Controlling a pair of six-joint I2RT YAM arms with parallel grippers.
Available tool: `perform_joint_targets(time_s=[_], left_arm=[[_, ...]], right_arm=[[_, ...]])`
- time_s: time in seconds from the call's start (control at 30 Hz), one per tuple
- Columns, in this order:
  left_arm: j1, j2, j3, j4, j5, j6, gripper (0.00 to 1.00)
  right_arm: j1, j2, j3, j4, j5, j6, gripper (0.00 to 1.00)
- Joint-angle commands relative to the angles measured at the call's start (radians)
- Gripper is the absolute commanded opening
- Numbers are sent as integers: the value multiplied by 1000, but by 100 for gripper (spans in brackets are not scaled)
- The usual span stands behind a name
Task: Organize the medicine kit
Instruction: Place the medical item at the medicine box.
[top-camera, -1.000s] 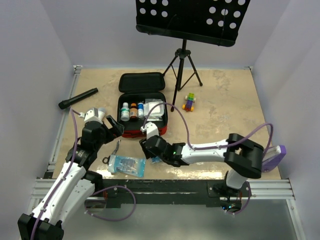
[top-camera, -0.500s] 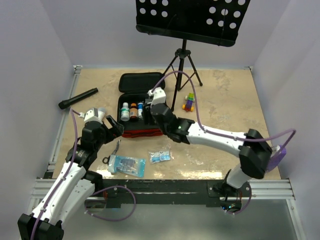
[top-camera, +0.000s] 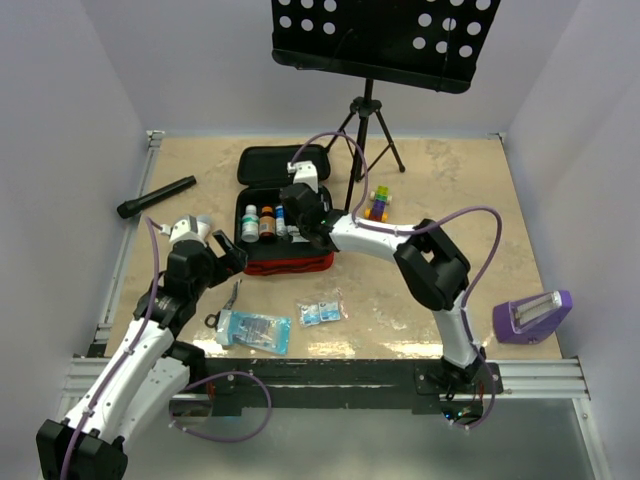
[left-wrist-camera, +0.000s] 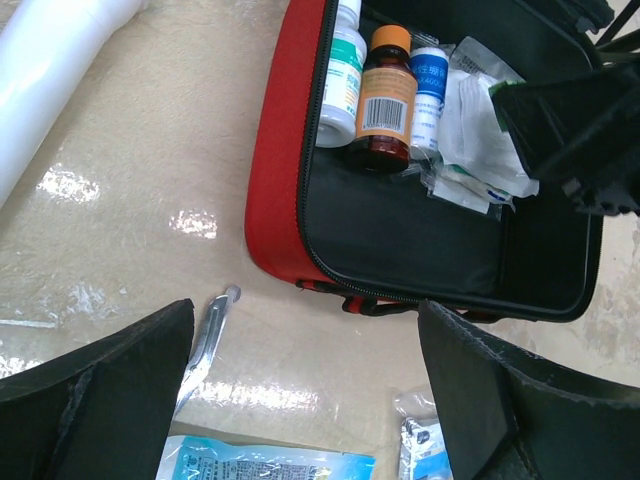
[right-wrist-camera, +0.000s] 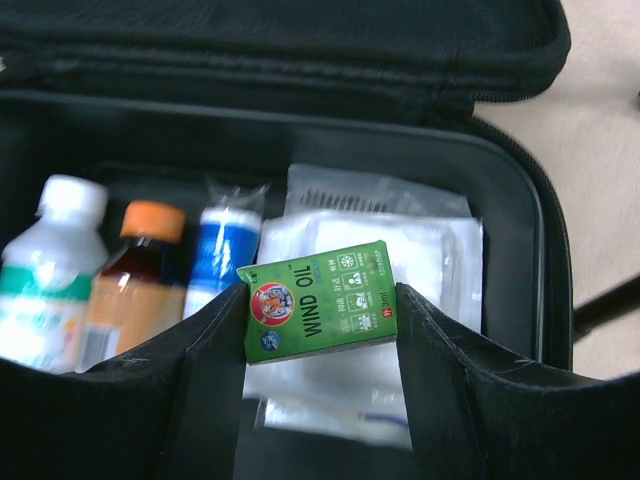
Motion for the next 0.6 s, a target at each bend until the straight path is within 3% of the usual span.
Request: perform_joint_targets(time_s=[0.0, 0.13, 0.3, 0.57], left_arm=[[5, 4, 29, 29, -20, -3, 98], [5, 5, 20, 36, -26, -2, 98], [5, 11, 14, 45, -19, -3, 98], [5, -10, 17, 31, -11, -5, 98]], right_arm=[[-35, 47, 119, -9, 41, 13, 46], [-42, 74, 136, -9, 48, 1, 55], [-40, 37, 109, -1, 44, -4, 77], [-7, -115, 63, -9, 42, 1, 84]])
